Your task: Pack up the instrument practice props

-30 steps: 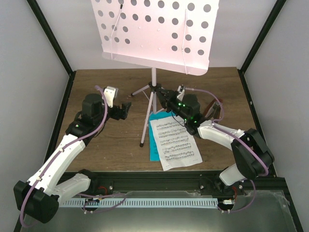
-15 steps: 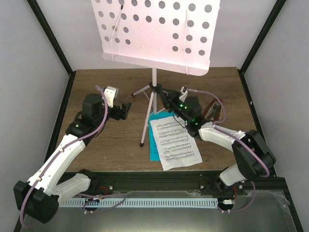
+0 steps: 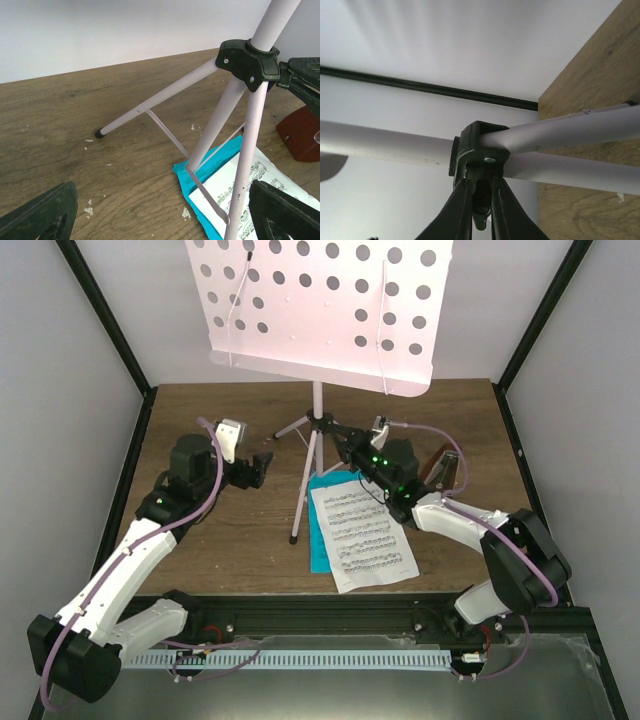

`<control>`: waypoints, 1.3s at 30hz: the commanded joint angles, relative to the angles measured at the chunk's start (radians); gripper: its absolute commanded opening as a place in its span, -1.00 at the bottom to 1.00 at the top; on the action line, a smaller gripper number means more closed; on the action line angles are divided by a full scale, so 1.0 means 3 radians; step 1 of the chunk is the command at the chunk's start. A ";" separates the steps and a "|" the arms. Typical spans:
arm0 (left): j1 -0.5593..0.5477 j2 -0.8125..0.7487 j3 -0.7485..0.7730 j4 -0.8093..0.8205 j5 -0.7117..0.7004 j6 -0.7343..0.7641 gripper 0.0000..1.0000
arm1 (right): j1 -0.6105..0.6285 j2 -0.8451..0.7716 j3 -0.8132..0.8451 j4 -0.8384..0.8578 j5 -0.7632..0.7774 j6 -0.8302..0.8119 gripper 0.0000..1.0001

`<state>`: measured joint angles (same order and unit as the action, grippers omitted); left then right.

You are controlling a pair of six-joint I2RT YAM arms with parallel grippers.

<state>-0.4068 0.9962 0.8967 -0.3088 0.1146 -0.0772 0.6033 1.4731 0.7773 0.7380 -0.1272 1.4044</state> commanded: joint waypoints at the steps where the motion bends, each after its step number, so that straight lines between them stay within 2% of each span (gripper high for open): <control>1: -0.0019 -0.0053 0.0002 0.0017 0.0009 0.0027 0.89 | -0.0004 0.0030 0.0095 0.0208 -0.0124 -0.0711 -0.99; 11: -0.0034 -0.0034 0.0002 0.0017 0.0001 0.0033 0.89 | 0.0027 -0.0128 0.0213 -0.0305 -0.0559 -0.2593 -0.99; 17: -0.0040 -0.0028 -0.0005 0.0017 -0.0001 0.0028 0.89 | 0.0102 -0.0332 0.0220 -0.0811 -0.0271 -0.4106 -0.99; 24: -0.0065 -0.0012 -0.0003 0.0017 0.0001 0.0027 0.89 | 0.0121 -0.0554 0.0120 -0.0993 -0.0014 -0.5585 -0.99; 31: -0.0072 -0.0016 -0.0003 0.0017 -0.0008 0.0027 0.89 | 0.0121 -0.0584 0.0167 -0.1128 0.0204 -0.6628 -0.97; 39: -0.0086 0.0006 -0.0008 0.0022 -0.0014 0.0029 0.89 | 0.0121 -0.0526 0.0325 -0.1310 0.0749 -0.7697 -0.92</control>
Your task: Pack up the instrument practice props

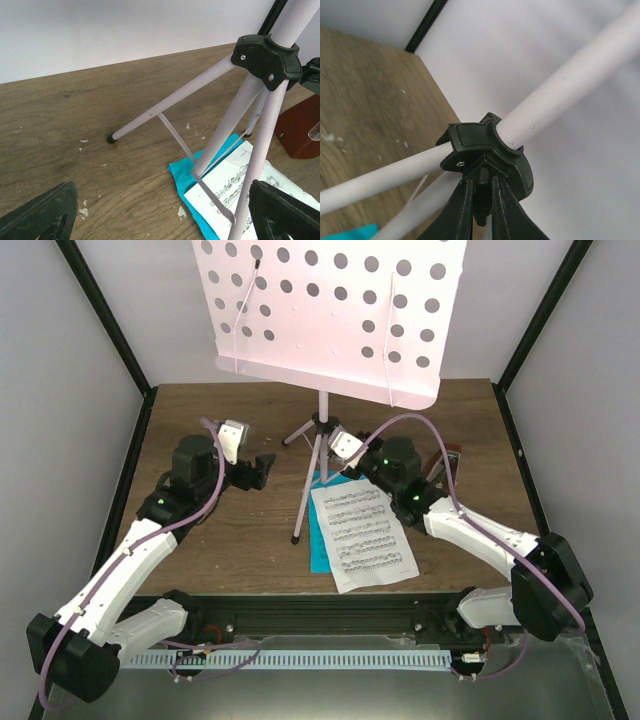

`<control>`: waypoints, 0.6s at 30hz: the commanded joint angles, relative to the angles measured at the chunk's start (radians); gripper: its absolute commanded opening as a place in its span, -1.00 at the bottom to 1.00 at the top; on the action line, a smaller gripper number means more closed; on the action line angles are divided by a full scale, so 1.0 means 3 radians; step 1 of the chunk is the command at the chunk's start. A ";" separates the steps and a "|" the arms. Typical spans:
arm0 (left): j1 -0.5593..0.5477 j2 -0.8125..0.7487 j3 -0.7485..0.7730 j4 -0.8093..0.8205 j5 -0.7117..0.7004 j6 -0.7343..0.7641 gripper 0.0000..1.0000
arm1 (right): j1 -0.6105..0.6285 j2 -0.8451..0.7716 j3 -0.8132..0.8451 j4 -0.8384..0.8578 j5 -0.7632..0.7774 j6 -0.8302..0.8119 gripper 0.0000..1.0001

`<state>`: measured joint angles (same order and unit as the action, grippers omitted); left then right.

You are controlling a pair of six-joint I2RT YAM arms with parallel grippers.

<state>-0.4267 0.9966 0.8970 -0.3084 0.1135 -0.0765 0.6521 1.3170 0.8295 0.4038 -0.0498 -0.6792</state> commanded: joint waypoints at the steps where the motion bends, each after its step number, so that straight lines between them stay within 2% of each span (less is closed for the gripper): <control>1: -0.0022 0.0011 -0.0005 0.0021 -0.0011 0.0025 0.89 | -0.0039 -0.0005 0.0165 -0.0189 0.0529 -0.0840 -0.87; 3: -0.0025 0.0024 -0.0014 0.0021 -0.0010 0.0025 0.89 | -0.0042 -0.0007 0.0184 -0.0165 0.0553 -0.0967 -0.76; 8: -0.0024 0.0064 -0.0014 0.0017 -0.0034 0.0033 0.89 | 0.0013 -0.0176 -0.0065 0.0195 0.0531 -0.0876 -0.13; 11: -0.0024 0.0090 -0.0014 0.0016 -0.0051 0.0032 0.89 | 0.0016 -0.0419 -0.0343 0.0340 0.0324 -0.0477 0.12; 14: -0.0025 0.0112 -0.0015 0.0021 -0.0056 0.0025 0.89 | 0.0009 -0.0774 -0.0660 0.0519 0.0109 0.0022 0.26; 18: -0.0025 0.0132 -0.0019 0.0025 -0.0062 0.0015 0.89 | -0.0048 -0.1359 -0.1134 0.0725 0.0136 0.0793 0.51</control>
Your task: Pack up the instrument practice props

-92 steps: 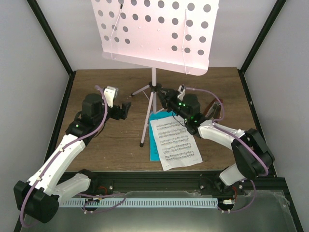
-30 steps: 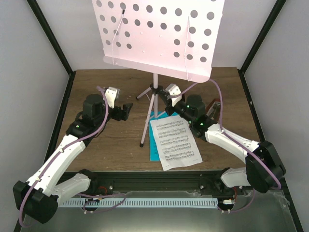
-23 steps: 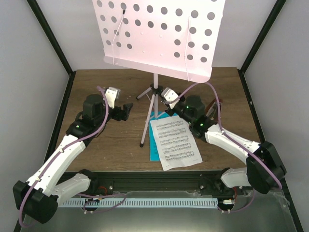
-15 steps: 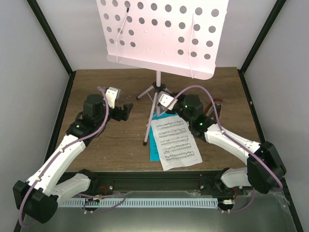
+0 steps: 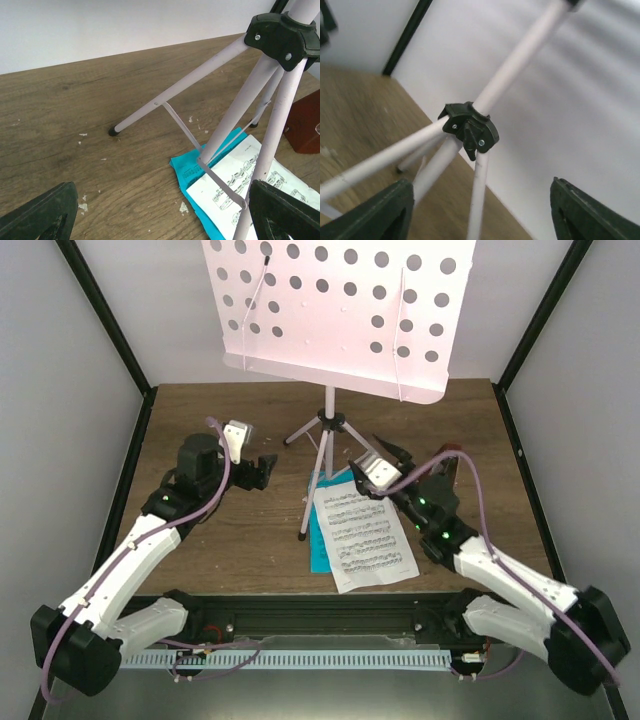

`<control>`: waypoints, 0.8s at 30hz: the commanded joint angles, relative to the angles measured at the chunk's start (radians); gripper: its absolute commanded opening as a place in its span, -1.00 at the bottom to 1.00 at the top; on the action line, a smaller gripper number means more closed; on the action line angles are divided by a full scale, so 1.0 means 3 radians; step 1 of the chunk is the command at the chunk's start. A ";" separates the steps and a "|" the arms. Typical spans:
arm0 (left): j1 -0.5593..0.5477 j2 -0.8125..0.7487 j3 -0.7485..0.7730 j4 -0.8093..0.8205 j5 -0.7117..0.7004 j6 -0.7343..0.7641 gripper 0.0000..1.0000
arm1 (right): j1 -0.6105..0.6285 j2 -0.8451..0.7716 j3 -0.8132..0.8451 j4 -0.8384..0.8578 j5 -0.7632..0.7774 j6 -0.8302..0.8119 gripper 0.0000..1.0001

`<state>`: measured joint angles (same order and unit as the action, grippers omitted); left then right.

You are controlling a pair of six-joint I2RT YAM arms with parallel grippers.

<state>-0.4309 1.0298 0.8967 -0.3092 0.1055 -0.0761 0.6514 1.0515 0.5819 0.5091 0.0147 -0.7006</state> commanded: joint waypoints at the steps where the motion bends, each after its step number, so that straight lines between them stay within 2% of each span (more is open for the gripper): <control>1: -0.0011 0.0027 -0.0018 0.0028 -0.0032 0.0009 0.89 | -0.0097 -0.0689 -0.0419 0.0407 -0.0083 0.1086 0.60; 4: -0.0016 0.0043 -0.0013 0.0033 0.0002 -0.0022 0.88 | -0.0307 -0.1091 -0.0654 0.0429 -0.0133 0.1726 0.97; 7: -0.0021 0.0060 -0.0009 0.0043 0.0040 -0.0055 0.88 | -0.0593 -0.1255 -0.0590 0.0126 -0.0361 0.2145 1.00; 10: -0.0026 0.0057 -0.0008 0.0040 0.0043 -0.0061 0.88 | -0.0980 -0.1175 -0.0318 -0.0110 -0.0770 0.2547 1.00; 15: -0.0024 0.0036 -0.0013 0.0039 0.0019 -0.0048 0.88 | -0.1674 -0.0663 0.0113 0.0026 -0.1912 0.3302 1.00; 19: -0.0029 0.0011 -0.0025 0.0063 0.0109 -0.0024 0.88 | -0.1847 -0.0054 0.0624 0.0257 -0.2625 0.3763 1.00; 20: -0.0031 0.0002 -0.0027 0.0076 0.0158 -0.0005 0.88 | -0.1848 0.0114 0.0793 0.0267 -0.2791 0.3836 0.96; 24: -0.0070 -0.0030 -0.0055 0.0145 0.0483 0.0073 0.64 | -0.1841 0.0763 0.1279 0.0650 -0.3444 0.4296 0.66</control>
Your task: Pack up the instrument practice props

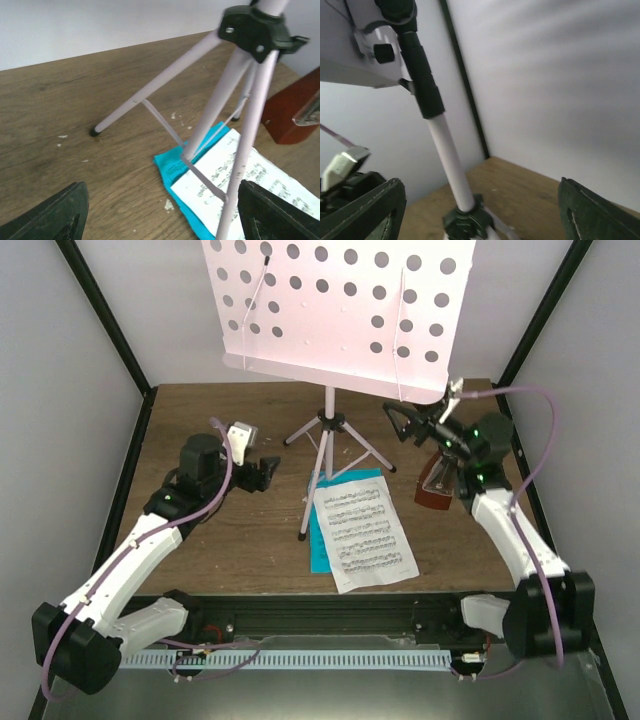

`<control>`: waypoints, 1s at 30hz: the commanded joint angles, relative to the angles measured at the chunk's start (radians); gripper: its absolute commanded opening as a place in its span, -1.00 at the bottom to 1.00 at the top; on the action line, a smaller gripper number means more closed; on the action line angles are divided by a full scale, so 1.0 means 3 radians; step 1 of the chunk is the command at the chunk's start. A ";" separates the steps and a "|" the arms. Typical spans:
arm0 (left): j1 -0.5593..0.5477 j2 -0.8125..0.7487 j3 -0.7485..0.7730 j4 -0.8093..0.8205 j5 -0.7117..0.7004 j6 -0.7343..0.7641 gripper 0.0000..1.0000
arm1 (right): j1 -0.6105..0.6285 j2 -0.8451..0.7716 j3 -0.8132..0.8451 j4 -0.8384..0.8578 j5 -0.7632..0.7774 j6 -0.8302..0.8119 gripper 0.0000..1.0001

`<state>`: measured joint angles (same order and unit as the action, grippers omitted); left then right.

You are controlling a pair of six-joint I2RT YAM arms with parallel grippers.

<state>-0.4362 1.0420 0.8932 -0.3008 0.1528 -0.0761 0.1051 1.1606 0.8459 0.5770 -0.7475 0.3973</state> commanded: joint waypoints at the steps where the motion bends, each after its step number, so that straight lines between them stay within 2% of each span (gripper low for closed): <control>1: -0.0058 -0.0074 -0.0057 0.0148 0.0414 0.0079 0.64 | -0.0012 0.0509 0.0461 0.0627 -0.1006 0.0762 0.63; 3: -0.0083 -0.0057 -0.0081 0.0218 0.0643 0.0032 0.60 | 0.0025 0.0706 0.0601 0.0907 -0.1106 0.0879 0.60; 7: -0.0131 0.0080 -0.0105 0.0522 0.1263 -0.0301 0.50 | 0.0176 0.1040 0.1099 0.0638 -0.1247 0.0752 0.56; 9: -0.0131 0.0198 -0.0077 0.0659 0.1377 -0.0451 0.41 | 0.0260 0.1162 0.1281 0.0663 -0.1274 0.0730 0.56; 11: -0.0131 0.0366 0.0069 0.0600 0.1401 -0.0521 0.24 | 0.0337 0.1284 0.1426 0.0713 -0.1327 0.0711 0.52; 13: -0.0136 0.0540 0.0257 0.0457 0.1426 -0.0548 0.15 | 0.0419 0.1432 0.1611 0.0696 -0.1380 0.0672 0.46; 19: -0.0184 0.0870 0.0444 0.0409 0.1433 -0.0493 0.12 | 0.0567 0.1877 0.2141 0.0670 -0.1444 0.0683 0.25; 25: -0.0243 0.1166 0.0603 0.0276 0.1437 -0.0380 -0.05 | 0.0661 0.2076 0.2382 0.0470 -0.1440 0.0434 -0.06; 30: -0.0251 0.1363 0.0691 0.0241 0.1363 -0.0289 -0.07 | 0.0703 0.2164 0.2429 0.0590 -0.1533 0.0521 -0.09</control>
<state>-0.5076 1.4216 1.0641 -0.2119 0.5640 -0.1978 0.2981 1.7855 1.5139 0.7403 -1.1812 0.5560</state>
